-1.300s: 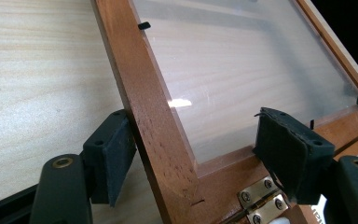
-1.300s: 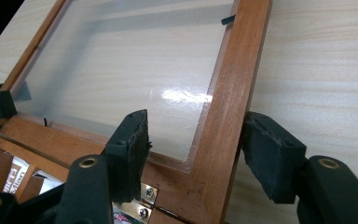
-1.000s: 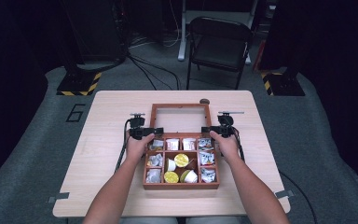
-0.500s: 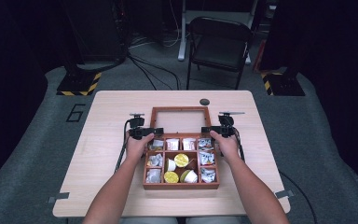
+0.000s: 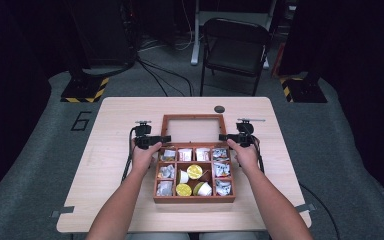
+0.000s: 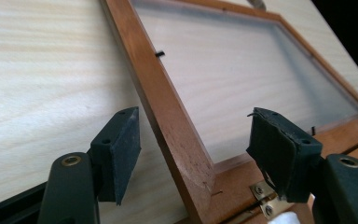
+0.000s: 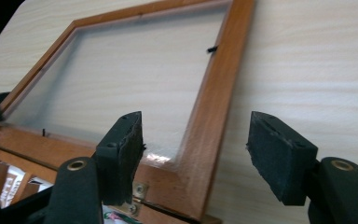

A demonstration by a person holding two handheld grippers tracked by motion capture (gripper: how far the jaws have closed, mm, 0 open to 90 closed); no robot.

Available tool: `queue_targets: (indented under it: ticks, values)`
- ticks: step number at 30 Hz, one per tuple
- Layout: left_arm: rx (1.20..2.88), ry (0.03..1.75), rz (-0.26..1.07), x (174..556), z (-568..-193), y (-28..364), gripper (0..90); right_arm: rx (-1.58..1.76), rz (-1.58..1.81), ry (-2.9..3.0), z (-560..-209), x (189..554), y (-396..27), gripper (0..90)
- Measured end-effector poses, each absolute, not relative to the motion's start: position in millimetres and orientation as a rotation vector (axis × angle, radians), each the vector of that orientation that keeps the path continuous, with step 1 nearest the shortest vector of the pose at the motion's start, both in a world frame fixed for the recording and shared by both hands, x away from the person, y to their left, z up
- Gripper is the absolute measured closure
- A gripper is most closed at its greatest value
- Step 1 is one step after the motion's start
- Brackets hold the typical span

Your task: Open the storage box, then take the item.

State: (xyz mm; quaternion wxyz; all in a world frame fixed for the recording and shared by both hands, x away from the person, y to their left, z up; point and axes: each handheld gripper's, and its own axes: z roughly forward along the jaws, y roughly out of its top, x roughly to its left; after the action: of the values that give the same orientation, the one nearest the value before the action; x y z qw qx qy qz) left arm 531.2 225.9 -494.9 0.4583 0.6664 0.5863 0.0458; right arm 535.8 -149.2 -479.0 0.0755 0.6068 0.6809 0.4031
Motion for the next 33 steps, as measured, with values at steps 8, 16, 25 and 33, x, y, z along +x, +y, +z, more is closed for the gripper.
queue_targets:
  ticks: [8, 16, 25, 33]
  values:
    - [1.635, 1.421, 0.131, 518, -481, 234, 35.6, 1.624, 1.255, 2.098, -456, 517, -143, 37.3]
    - [1.694, 1.378, 0.156, 507, -469, 231, 35.5, 1.470, 1.225, 2.229, -444, 493, -118, 35.4]
    - [1.680, 1.316, 0.127, 491, -462, 228, 35.5, 1.363, 1.194, 2.309, -440, 480, -106, 34.1]
    - [1.723, 1.299, 0.200, 479, -455, 230, 37.1, 1.295, 1.213, 2.336, -441, 463, -98, 40.9]
